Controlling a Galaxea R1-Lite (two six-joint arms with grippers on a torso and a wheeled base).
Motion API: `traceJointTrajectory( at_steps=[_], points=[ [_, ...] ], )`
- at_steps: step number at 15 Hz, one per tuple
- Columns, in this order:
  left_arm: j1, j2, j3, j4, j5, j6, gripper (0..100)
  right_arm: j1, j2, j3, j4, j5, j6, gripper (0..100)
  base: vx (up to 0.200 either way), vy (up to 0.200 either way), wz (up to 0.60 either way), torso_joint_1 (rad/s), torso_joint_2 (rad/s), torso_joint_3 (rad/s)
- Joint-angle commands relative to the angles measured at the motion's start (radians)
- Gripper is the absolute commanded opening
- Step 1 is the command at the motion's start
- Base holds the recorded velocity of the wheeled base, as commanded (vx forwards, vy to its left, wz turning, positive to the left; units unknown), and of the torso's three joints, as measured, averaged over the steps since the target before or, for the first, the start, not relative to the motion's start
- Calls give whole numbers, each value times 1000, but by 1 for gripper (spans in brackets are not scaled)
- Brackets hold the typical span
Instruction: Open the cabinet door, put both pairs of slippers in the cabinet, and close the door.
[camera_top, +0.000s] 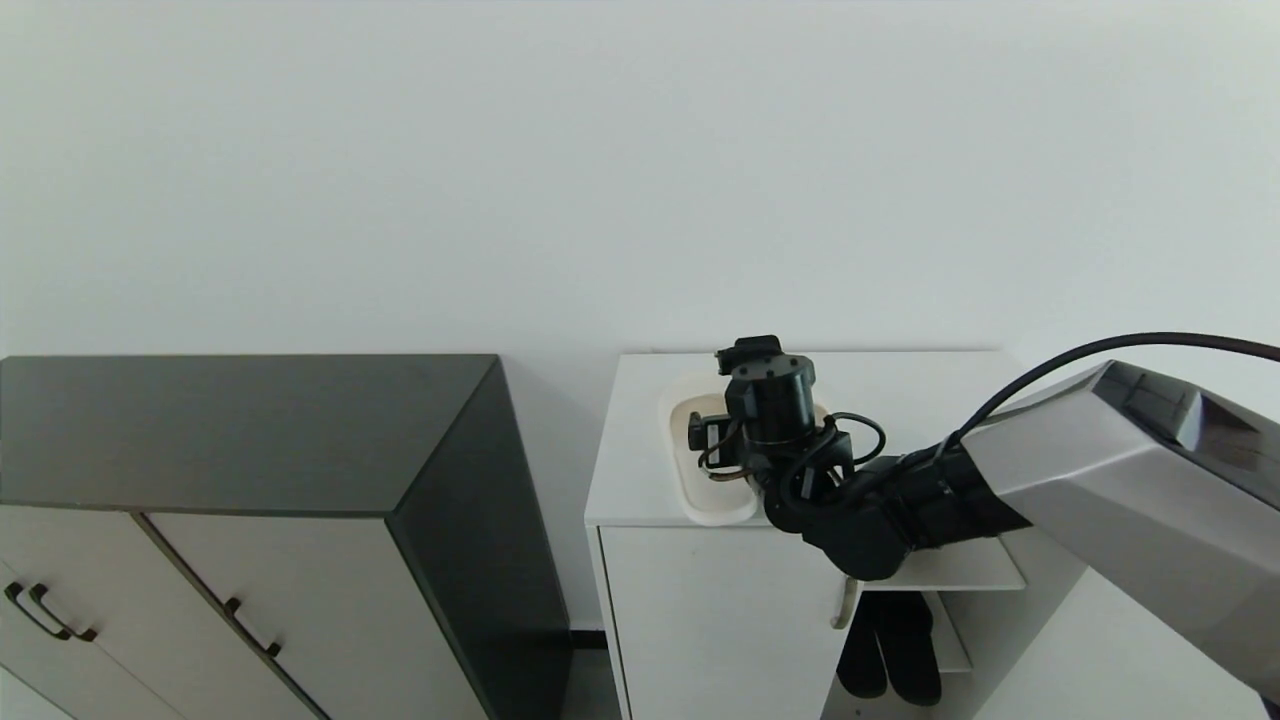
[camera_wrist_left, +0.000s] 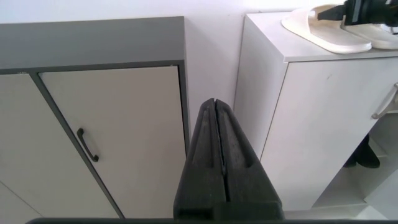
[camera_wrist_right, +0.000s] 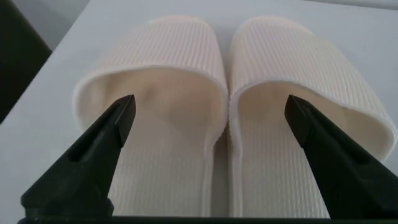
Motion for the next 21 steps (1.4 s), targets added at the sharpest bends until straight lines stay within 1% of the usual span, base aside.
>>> traceJointTrajectory(
  at_steps=[1, 5, 7, 8, 15, 19, 21],
  points=[
    [0, 0, 0, 0, 0, 0, 0, -12, 51, -33, -1, 0, 0, 100, 0, 0, 0, 0, 0, 0],
    [0, 0, 0, 0, 0, -2, 0, -39, 109, -125, -1, 0, 8, 100, 0, 0, 0, 0, 0, 0],
    [0, 0, 0, 0, 0, -2, 0, -45, 121, -146, -1, 0, 8, 100, 0, 0, 0, 0, 0, 0],
    [0, 0, 0, 0, 0, -2, 0, -47, 123, -148, -1, 0, 8, 0, 0, 0, 0, 0, 0, 0],
    [0, 0, 0, 0, 2, -2, 0, -42, 100, -140, -2, -4, 6, 0, 0, 0, 0, 0, 0, 0],
    [0, 0, 0, 0, 2, -3, 0, -42, 17, -74, -1, -2, 3, 0, 0, 0, 0, 0, 0, 0],
    [0, 0, 0, 0, 2, -3, 0, -27, -66, 3, -2, -2, 1, 0, 0, 0, 0, 0, 0, 0]
  ],
)
